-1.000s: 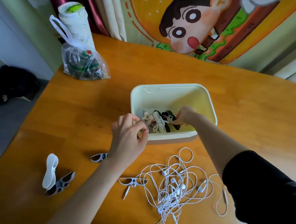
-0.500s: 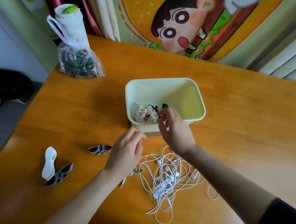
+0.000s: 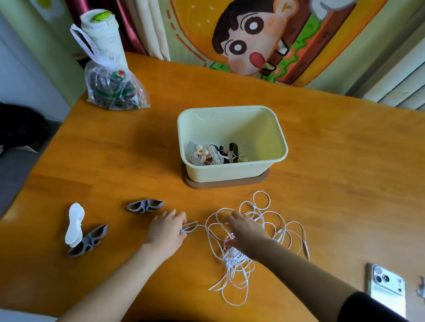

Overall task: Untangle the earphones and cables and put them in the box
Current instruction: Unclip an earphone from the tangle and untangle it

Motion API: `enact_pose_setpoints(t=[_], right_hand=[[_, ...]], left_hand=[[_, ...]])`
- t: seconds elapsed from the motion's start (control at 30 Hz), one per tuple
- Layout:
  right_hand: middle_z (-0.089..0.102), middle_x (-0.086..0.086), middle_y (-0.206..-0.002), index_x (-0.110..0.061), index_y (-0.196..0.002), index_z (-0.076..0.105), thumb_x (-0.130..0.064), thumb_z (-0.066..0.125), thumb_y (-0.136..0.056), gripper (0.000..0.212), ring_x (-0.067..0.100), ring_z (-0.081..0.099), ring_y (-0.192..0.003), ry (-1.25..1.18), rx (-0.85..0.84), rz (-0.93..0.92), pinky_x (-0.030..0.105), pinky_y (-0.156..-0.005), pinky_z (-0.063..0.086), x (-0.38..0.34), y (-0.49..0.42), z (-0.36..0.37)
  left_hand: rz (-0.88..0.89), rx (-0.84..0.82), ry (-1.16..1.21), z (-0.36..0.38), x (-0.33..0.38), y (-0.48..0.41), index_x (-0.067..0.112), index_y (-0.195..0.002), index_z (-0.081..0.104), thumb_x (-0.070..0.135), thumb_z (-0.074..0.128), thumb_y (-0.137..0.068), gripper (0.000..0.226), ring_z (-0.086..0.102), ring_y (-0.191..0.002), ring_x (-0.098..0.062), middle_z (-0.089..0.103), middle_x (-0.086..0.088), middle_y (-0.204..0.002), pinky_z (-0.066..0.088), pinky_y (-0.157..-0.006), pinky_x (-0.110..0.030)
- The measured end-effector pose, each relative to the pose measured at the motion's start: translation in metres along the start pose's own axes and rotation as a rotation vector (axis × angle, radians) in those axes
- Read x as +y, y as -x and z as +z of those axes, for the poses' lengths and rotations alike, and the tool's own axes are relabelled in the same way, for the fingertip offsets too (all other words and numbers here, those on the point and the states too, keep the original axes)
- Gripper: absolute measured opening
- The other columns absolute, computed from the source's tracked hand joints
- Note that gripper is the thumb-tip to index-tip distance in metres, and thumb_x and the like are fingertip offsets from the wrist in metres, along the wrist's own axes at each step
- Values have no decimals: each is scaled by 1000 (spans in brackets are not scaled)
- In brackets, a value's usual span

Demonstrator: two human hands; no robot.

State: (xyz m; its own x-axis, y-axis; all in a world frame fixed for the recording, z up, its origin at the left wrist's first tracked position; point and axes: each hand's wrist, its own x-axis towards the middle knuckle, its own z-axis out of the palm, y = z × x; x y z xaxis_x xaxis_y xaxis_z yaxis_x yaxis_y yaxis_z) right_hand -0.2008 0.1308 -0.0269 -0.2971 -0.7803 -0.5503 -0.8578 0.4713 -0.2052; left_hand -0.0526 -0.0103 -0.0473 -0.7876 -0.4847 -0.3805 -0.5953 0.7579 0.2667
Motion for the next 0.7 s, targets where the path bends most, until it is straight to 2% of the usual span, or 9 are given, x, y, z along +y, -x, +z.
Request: enact_pose_setpoints(t=[0.13, 0.2, 0.27, 0.37, 0.43, 0.5, 0.57, 0.63, 0.7], right_hand=[[49, 3, -129, -18, -127, 49, -40, 59, -89, 45, 21, 54, -111, -44, 1, 50, 33, -82, 47, 13, 6, -6], [55, 1, -123, -19, -118, 55, -47, 55, -90, 40, 20, 59, -103, -47, 18, 65, 30, -75, 48, 16, 7, -10], [58, 1, -120, -18, -116, 55, -47, 51, -92, 38, 21, 60, -101, -42, 60, 83, 31, -74, 49, 13, 7, -13], [53, 4, -124, -16, -123, 44, -33, 53, -94, 35, 25, 58, -104, -150, 169, 92, 36, -80, 49, 3, 6, -11], [47, 6, -130, -15, -132, 39, -16, 53, -93, 41, 24, 53, -113, -201, 198, 31, 32, -86, 45, -4, 6, -8], [41, 6, -138, -16, -140, 33, 1, 48, -89, 56, 24, 44, -122, -172, 203, -48, 30, -97, 40, -7, 7, -6], [37, 5, -142, -16, -144, 30, 10, 42, -84, 67, 25, 40, -126, -156, 227, -86, 28, -102, 35, -7, 10, -8], [40, 6, -142, -15, -144, 30, 14, 39, -81, 70, 25, 39, -128, -193, 227, -76, 27, -102, 32, -4, 12, -11], [47, 9, -135, -14, -141, 35, 16, 37, -80, 68, 26, 46, -122, -239, 205, -32, 31, -96, 39, 1, 13, -14]], left_hand=[[-122, 40, -62, -5, 1, -6, 21, -125, 48, 29, 53, -96, 30, 42, -125, -22, 48, -2, -130, 36, -102, -33], [-95, 110, -61, -5, 6, -8, 21, -124, 48, 25, 51, -97, 28, 43, -122, -21, 47, -3, -129, 37, -101, -31], [-36, 132, 27, -5, 18, -10, 19, -119, 54, 27, 45, -99, 23, 46, -115, -20, 52, -2, -122, 38, -96, -29], [-14, -47, 198, -5, 43, -12, 13, -110, 64, 40, 38, -101, 39, 49, -113, -27, 60, -9, -115, 37, -97, -35], [-11, -131, 271, 0, 59, -15, 12, -109, 67, 43, 45, -98, 39, 54, -112, -28, 66, -8, -113, 39, -97, -35], [-43, -105, 400, 5, 69, -16, 10, -102, 68, 34, 57, -94, 28, 61, -103, -26, 70, -7, -105, 43, -81, -28], [-48, -33, 517, 5, 76, -16, 6, -95, 67, 21, 58, -93, 18, 63, -91, -29, 70, -10, -95, 36, -61, -22], [-36, 1, 592, 0, 82, -16, 1, -98, 64, 14, 54, -94, 18, 61, -82, -30, 68, -13, -89, 28, -55, -20], [-45, -29, 655, -3, 87, -16, 1, -105, 62, 14, 53, -95, 18, 61, -87, -28, 67, -11, -94, 31, -58, -19]])
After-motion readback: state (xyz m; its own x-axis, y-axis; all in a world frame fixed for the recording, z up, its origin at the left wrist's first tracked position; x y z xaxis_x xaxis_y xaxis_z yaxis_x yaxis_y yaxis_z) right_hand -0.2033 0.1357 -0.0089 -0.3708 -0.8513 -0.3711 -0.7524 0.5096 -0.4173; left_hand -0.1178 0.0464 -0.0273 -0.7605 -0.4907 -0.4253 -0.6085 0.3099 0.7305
